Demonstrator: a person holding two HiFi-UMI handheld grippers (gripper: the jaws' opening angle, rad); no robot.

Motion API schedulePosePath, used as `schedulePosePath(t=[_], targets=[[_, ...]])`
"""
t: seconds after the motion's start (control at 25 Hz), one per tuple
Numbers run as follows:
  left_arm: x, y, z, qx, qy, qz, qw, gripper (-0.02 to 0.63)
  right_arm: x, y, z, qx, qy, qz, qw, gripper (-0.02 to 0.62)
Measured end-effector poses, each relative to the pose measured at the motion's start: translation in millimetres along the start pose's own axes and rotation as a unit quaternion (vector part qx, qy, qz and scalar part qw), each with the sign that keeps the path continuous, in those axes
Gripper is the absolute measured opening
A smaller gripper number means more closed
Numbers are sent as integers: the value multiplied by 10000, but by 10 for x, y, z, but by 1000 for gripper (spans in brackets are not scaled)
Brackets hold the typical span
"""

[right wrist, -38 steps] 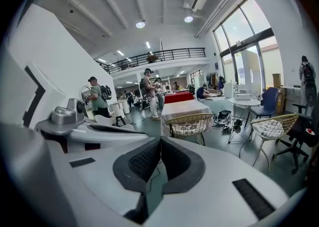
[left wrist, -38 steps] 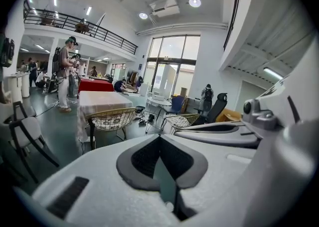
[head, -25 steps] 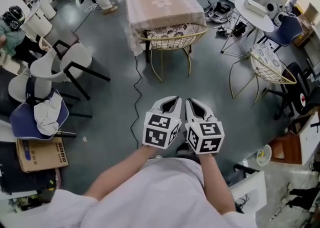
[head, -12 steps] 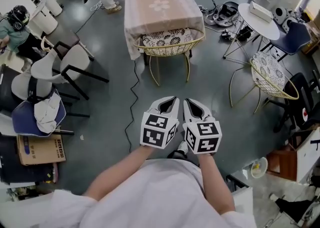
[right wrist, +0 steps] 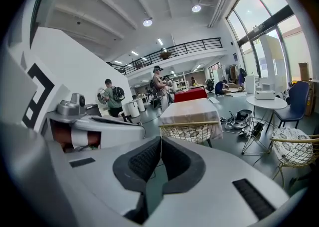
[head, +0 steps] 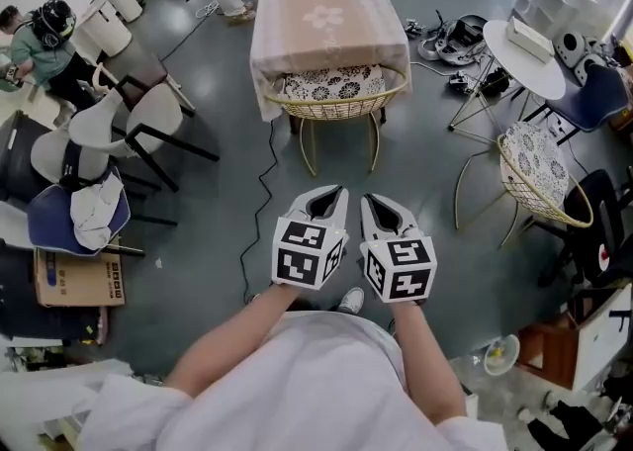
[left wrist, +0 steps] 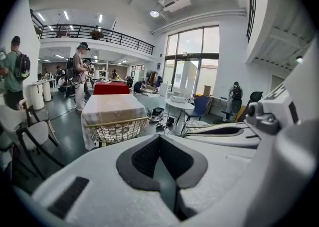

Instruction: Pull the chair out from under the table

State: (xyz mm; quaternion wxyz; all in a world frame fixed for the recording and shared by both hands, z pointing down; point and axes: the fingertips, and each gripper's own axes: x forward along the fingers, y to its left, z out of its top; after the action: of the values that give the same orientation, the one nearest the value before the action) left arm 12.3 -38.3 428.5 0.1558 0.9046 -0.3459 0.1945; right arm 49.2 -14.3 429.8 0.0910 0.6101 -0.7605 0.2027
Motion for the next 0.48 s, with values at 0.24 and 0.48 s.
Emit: schedulePosePath(t=[0.24,0.48], targets=[[135,83,72,-41,-31,123,9999,5,101,-125,54,-112,38,63,9999,3],[351,182,80,-137,16,104,9999,5,298,-233,89,-226,150,110,9996,3]])
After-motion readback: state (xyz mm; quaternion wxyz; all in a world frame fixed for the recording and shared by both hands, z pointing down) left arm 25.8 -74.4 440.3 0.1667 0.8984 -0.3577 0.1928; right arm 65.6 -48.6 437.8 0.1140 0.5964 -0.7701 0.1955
